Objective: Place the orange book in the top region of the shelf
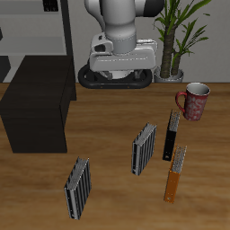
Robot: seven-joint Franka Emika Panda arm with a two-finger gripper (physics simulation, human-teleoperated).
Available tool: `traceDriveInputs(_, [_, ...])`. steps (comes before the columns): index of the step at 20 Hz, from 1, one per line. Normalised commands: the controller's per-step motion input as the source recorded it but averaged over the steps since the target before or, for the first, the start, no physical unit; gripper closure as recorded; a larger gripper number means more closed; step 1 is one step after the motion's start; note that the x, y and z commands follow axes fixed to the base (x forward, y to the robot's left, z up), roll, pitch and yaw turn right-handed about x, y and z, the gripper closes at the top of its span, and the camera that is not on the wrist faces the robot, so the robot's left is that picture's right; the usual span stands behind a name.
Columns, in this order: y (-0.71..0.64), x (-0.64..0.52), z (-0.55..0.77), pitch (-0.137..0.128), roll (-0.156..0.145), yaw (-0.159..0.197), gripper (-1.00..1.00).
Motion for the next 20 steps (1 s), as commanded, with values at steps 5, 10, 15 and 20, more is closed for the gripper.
traceDriveInputs(5, [0.13,0.13,0.07,-0.005,0.002,0.001,-1.0])
traceDriveInputs(10, [0.18,0.03,0.02,-0.01,-0.003,0.018,-1.0])
traceDriveInputs(15, [0.11,0.1,0.07,-0.025,-0.033,0.004,-1.0])
traceDriveInputs(20, [0.15,0.29,0.07,-0.006,-0.032,0.013,-1.0])
